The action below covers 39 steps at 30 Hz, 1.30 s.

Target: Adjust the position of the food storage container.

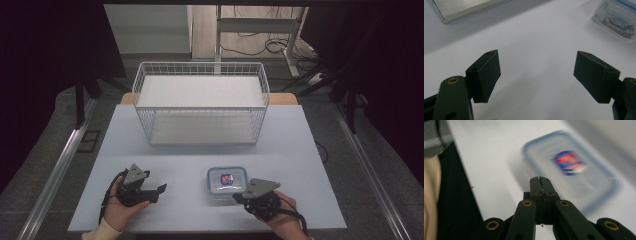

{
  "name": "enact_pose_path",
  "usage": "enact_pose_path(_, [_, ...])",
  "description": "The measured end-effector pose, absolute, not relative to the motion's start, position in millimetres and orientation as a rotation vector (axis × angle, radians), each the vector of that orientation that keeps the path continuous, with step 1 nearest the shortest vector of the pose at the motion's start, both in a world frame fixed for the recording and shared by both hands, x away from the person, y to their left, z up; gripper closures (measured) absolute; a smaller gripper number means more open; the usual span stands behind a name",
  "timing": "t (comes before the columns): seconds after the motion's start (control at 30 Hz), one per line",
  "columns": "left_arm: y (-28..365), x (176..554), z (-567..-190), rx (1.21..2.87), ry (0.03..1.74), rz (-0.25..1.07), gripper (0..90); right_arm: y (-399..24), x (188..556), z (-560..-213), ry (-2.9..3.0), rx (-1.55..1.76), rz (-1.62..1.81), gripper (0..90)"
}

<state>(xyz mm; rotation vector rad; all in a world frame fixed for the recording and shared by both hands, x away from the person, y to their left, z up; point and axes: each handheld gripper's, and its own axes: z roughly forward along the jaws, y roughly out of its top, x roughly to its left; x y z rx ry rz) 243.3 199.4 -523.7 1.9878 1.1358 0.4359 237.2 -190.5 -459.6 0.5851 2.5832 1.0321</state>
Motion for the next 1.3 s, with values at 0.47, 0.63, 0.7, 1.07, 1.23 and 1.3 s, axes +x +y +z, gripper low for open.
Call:
enact_pose_path(0.47, [198,244,-525,1.997,1.135,0.429,20.9,-241,285,-492,2.476,0.953,0.922,89.7])
enact_pose_path(0.63, [197,243,-525,1.995,1.130,0.429,20.9,-230,290,-498,2.510,0.945,0.903,89.7])
enact_pose_path(0.7, [198,243,-524,1.994,1.129,0.429,20.9,-227,290,-499,2.523,0.943,0.896,89.7])
enact_pose_path(1.07, [198,243,-524,1.990,1.132,0.433,20.9,-216,289,-501,2.550,0.943,0.908,89.7])
enact_pose_path(1.23, [198,244,-524,1.988,1.134,0.433,20.9,-199,290,-499,2.561,0.893,0.907,89.7])
enact_pose_path(1.3, [198,244,-524,1.990,1.136,0.433,20.9,-196,291,-498,2.561,0.883,0.904,89.7])
